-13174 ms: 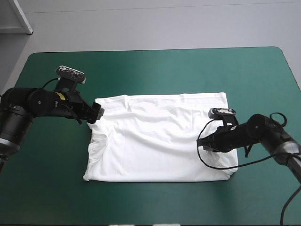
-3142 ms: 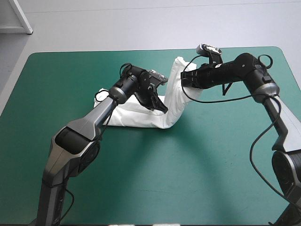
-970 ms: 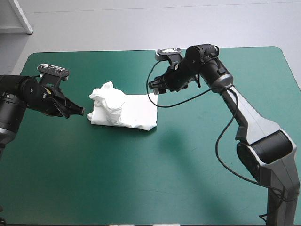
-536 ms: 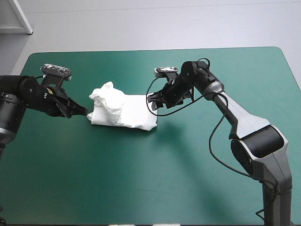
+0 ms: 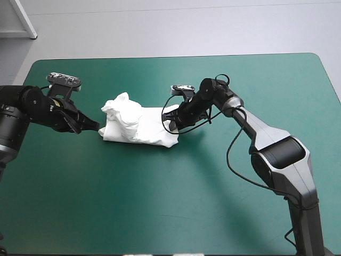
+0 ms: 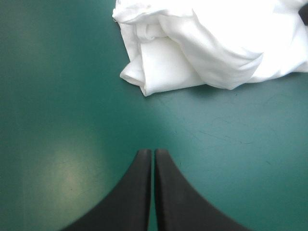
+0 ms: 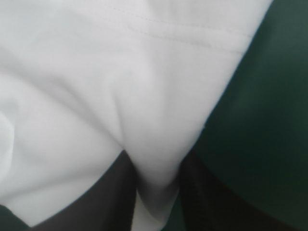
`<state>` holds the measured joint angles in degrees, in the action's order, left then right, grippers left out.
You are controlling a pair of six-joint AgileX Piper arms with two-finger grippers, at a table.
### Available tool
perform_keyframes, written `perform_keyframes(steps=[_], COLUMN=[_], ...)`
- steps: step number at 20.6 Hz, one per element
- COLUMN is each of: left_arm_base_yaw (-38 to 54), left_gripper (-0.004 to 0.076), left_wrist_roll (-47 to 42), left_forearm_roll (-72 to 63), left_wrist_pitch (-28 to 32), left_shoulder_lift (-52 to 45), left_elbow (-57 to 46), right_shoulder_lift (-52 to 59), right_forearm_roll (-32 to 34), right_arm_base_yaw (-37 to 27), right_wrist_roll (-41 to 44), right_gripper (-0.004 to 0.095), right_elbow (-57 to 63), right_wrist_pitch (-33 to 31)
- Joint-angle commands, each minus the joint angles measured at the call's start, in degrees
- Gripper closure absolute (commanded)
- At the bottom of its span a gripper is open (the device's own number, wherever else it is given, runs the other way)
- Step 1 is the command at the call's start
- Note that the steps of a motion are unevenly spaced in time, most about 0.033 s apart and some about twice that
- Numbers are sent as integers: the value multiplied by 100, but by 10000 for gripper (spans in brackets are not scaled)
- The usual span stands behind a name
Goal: Fold the cloth
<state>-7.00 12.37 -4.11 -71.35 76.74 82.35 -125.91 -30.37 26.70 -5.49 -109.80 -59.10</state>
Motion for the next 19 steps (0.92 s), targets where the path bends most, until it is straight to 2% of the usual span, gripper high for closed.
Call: perform_keyframes(steps=[1, 6, 9, 16, 19], left_arm_base_yaw=[-15, -15, -15, -15, -15], left_gripper=[704, 704, 704, 704, 704], left_wrist_roll=[27, 39, 48, 169, 169], left_forearm_roll=[-84, -84, -84, -168, -196], left_wrist_pitch=[-204, -170, -170, -20, 12], left_shoulder_lift=[-175, -175, -175, -175, -175], left_elbow=[141, 141, 141, 141, 141], right_shoulder_lift=[352, 364, 364, 662, 667], right_forearm_roll=[-196, 519, 1124, 2519, 2764], right_arm_base_yaw=[-12, -280, -841, -2600, -3072], right_wrist_roll=[-243, -182, 34, 407, 516], right_gripper=[914, 925, 925, 925, 925], right_elbow=[-217, -358, -789, -846, -846], right_wrist_pitch=[25, -248, -855, -855, -855])
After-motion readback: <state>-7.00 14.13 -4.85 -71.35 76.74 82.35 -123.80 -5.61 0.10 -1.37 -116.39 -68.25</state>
